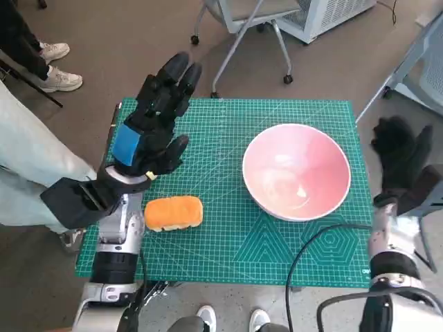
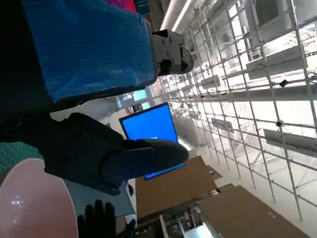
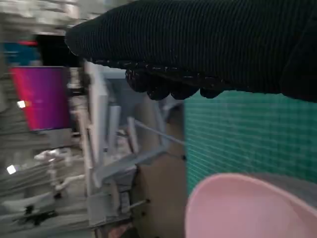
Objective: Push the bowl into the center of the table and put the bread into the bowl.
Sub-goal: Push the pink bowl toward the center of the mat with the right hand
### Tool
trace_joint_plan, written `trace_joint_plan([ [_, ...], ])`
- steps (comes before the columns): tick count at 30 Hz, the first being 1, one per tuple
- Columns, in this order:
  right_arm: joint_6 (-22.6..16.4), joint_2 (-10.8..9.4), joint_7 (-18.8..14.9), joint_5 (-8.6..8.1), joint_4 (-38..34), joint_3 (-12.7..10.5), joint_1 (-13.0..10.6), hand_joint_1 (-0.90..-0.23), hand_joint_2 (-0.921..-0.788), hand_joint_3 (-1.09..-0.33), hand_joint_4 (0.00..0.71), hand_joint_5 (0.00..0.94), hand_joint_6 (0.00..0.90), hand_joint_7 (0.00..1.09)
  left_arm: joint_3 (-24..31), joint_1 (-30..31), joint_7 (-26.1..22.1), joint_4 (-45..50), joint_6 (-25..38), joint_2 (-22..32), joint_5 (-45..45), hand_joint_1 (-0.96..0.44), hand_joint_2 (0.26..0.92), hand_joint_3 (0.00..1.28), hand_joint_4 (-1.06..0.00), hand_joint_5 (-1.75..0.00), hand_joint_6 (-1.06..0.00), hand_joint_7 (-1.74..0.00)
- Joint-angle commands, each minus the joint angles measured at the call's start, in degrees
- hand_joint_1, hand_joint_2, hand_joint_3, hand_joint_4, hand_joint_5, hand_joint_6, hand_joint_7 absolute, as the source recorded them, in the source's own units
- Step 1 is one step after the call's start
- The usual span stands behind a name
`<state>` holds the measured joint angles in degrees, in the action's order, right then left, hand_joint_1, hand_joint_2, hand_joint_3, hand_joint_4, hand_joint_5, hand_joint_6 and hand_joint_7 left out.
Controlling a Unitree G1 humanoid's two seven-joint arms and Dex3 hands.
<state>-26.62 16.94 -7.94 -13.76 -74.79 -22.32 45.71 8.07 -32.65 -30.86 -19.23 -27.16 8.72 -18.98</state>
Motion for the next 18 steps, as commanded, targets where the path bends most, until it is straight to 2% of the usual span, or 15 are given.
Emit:
trace_joint_plan([
  [1, 2.8, -1.9, 0.0, 0.01, -1.2, -0.8, -1.6, -0.652, -0.921, -0.819, 0.121, 0.003, 0.179, 0.22, 0.8, 1.3, 0.1, 2.2, 0.4, 1.0, -0.7, -0.69, 0.921, 0.57, -0.1, 0.0, 0.0, -0.36],
  [6, 4.3, -3.5, 0.9, 0.33, -1.4, -1.1, -1.3, -0.66, -0.921, -0.807, 0.142, 0.012, 0.206, 0.24, 1.7, 2.2, -0.1, 2.7, 0.5, 1.9, -1.1, -0.7, 0.921, 0.57, -0.1, 0.0, 0.0, -0.34],
  [9, 5.0, -4.4, 1.1, 0.33, -1.5, -1.3, -1.0, -0.631, -0.921, -0.804, 0.154, 0.016, 0.217, 0.24, 2.1, 2.7, -0.1, 2.9, 0.3, 2.4, -1.2, -0.7, 0.921, 0.57, -0.1, 0.0, 0.0, -0.34],
  [18, 6.4, -7.4, 0.7, 0.29, -1.4, -1.9, 0.6, -0.607, -0.921, -0.797, 0.137, 0.003, 0.214, 0.23, 3.4, 4.0, 0.7, 3.0, -0.9, 3.6, -0.9, -0.69, 0.921, 0.57, -0.11, -0.01, 0.0, -0.34],
])
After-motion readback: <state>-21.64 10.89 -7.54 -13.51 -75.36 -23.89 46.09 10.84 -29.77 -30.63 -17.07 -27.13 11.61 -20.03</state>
